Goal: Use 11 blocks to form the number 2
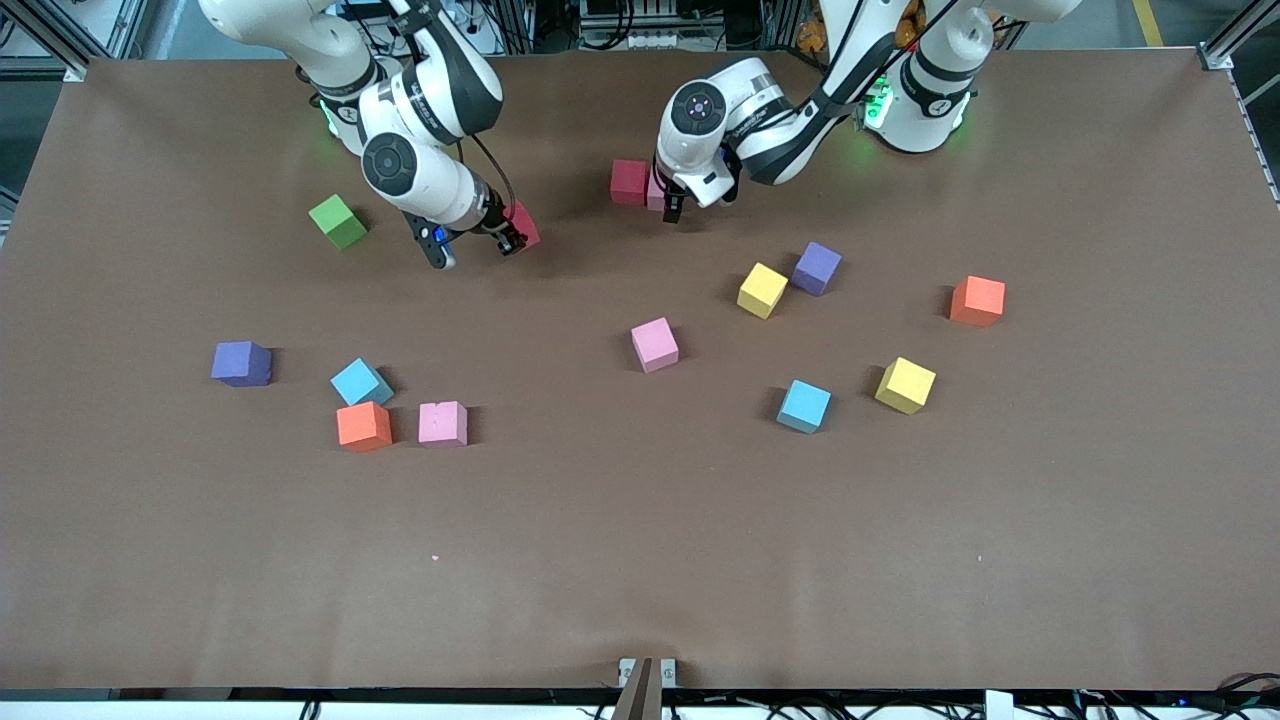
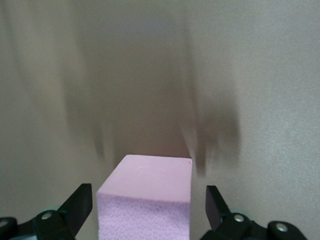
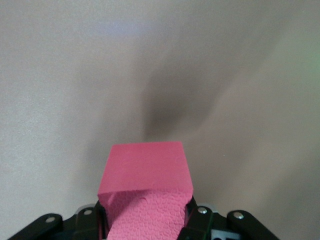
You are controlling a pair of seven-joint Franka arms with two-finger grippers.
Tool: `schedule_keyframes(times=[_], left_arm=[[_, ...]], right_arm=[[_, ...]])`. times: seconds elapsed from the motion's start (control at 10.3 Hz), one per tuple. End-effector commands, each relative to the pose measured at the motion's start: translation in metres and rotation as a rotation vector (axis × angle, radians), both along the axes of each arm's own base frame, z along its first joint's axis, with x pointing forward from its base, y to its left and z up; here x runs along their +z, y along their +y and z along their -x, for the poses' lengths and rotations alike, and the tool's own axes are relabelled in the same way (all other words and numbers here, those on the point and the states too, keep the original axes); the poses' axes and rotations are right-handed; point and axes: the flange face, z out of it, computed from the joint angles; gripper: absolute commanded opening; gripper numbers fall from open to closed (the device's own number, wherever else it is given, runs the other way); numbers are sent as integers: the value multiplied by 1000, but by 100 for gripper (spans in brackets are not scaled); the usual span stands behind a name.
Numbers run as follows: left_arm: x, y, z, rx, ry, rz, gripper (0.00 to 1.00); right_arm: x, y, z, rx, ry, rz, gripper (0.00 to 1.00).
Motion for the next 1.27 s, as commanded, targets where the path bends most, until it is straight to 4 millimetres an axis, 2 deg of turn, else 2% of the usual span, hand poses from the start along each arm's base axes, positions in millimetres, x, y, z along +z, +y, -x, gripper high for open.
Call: schedule_keyframes(times=[0.0,0.49,0.68,0.88,0.97,1.17], left_arm=[[9,-6,-2,-13,-20,-10,100],[26,-7,-4,-33,-54,0,100],[37,-7,-3,-59,-66,-11,100],[52,-2,-10,-84,-85,-19,100],[60,1,-24,-80,-93,-12,100],[78,4,-48,-109,-87,-9,100]], right_arm=[[-1,0,12,-51,-8,-9,2],[2,13,20,-162,17,-10,2],[1,26,25,-224,-4,-2,2],[-4,52,45,-284,-9,13,0],[-6,61,54,-304,0,26,0],[-10,65,61,-344,17,51,0]])
